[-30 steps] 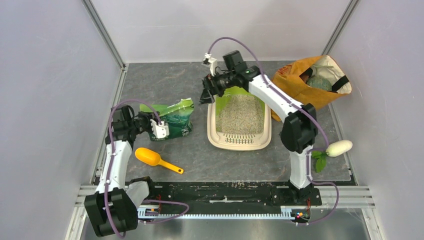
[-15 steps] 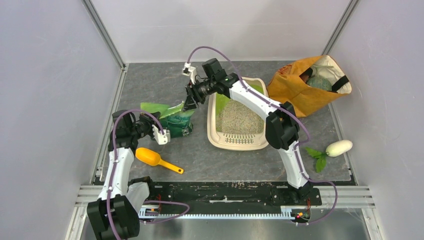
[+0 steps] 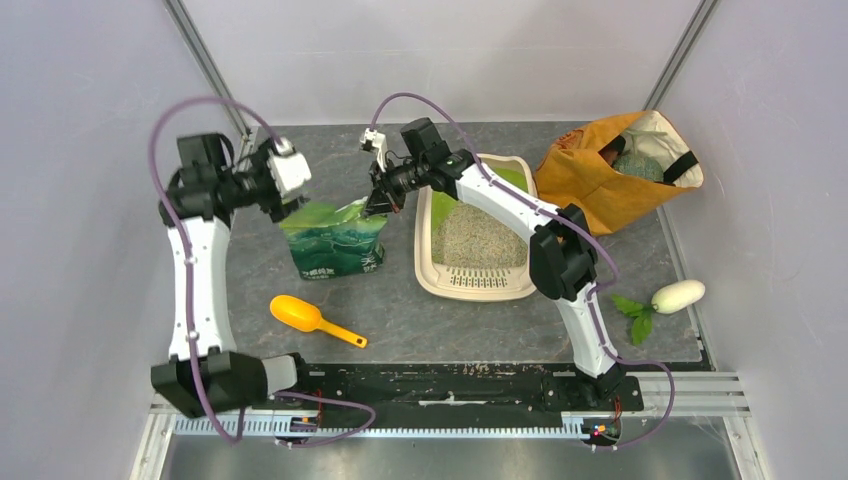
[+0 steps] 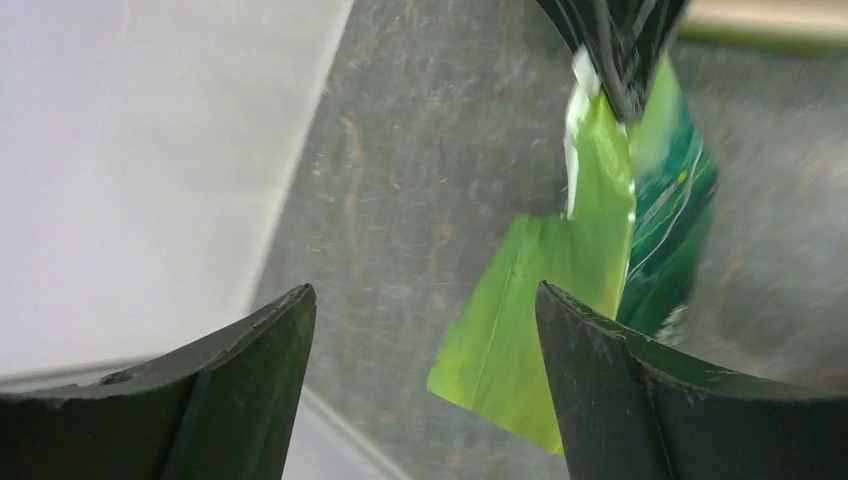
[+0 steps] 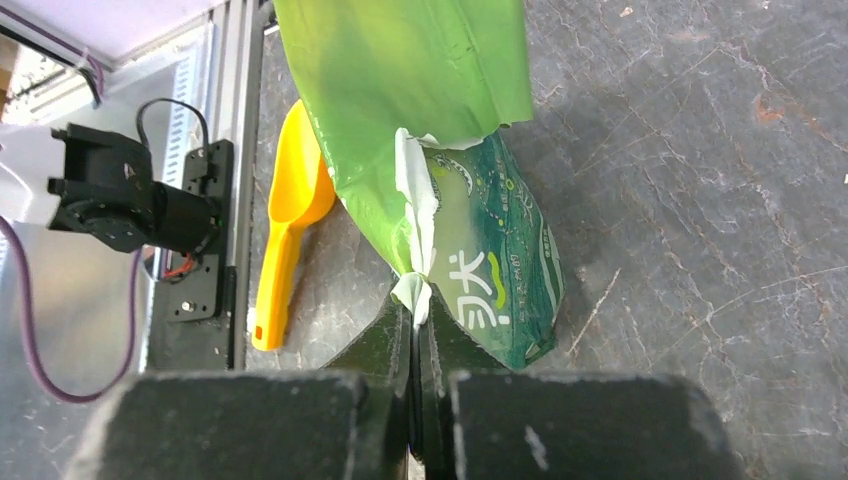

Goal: Fill the litter box with clean litter

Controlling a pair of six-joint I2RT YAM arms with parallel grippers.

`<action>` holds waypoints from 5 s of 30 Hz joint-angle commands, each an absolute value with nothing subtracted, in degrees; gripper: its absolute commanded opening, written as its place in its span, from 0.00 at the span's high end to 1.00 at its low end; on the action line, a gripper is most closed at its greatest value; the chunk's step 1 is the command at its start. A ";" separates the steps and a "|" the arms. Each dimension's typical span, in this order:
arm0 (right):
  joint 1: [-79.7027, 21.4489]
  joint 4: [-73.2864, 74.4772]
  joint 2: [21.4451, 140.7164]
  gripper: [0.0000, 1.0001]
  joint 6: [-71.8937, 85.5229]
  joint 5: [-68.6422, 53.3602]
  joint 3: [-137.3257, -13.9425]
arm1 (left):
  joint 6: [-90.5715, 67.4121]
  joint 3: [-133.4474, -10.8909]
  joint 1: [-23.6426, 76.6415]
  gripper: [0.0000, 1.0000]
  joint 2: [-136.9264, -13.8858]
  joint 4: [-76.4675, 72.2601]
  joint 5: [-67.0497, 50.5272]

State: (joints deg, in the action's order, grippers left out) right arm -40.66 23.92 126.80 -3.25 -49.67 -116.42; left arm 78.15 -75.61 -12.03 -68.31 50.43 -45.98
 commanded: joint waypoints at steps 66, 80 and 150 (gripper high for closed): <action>-45.12 11.91 116.22 0.27 -13.68 -45.18 -101.52 | 93.73 -84.48 -16.69 0.98 -76.16 80.99 -62.49; -46.15 11.32 119.15 1.00 -3.73 -27.23 -107.29 | 113.87 -83.90 -16.61 0.98 -71.60 88.61 -65.68; -46.36 31.18 123.16 0.60 -24.17 -36.24 -124.90 | 128.37 -79.73 -16.86 0.98 -70.23 90.65 -55.81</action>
State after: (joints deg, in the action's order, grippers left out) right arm -45.93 30.09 121.91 -22.20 -36.18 -121.36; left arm 117.93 -78.04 -16.64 -71.44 89.32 -54.06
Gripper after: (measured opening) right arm 0.405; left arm 0.033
